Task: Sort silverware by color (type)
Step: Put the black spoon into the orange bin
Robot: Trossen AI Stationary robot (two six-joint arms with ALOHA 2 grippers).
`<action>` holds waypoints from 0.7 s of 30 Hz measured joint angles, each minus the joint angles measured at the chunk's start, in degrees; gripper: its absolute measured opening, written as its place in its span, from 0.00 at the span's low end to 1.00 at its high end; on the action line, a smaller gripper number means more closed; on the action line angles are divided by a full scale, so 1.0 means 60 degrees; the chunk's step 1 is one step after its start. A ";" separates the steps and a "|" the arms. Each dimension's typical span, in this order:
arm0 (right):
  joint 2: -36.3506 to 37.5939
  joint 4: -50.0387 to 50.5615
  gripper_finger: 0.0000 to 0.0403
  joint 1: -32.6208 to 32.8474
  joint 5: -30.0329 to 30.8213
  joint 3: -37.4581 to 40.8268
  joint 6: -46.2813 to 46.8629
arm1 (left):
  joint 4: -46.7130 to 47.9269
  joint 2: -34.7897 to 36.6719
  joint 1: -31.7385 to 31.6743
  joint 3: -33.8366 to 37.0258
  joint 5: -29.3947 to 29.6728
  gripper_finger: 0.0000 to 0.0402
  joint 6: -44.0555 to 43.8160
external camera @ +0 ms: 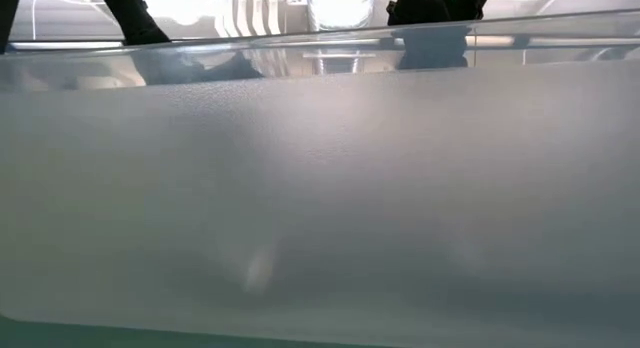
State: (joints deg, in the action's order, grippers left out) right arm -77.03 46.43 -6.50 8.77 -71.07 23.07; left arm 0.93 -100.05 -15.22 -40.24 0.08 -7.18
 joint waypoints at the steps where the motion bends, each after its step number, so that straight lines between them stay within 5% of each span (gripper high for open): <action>1: 0.0000 0.0106 0.35 0.0000 -0.0002 0.0000 0.0031 | -0.0048 0.0110 -0.0002 0.0037 0.0000 0.01 -0.0105; 11: 0.0011 -0.0305 0.35 0.0066 0.0045 0.0758 0.0802 | 0.0140 0.2510 -0.0044 0.0398 0.0575 0.00 -0.0686; 15: 0.0011 -0.2492 0.35 0.0130 0.0029 0.1707 0.1091 | -0.0929 0.3288 -0.0036 0.0853 0.0692 0.00 -0.1197; 21: 0.0007 -0.8067 0.35 0.0146 0.0041 0.3520 0.1816 | -0.2907 0.3811 0.0003 0.1158 0.1392 0.00 -0.2219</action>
State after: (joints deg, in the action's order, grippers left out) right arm -76.99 -1.97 -5.63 9.02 -49.95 33.96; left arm -16.51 -77.19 -15.20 -33.30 8.43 -20.49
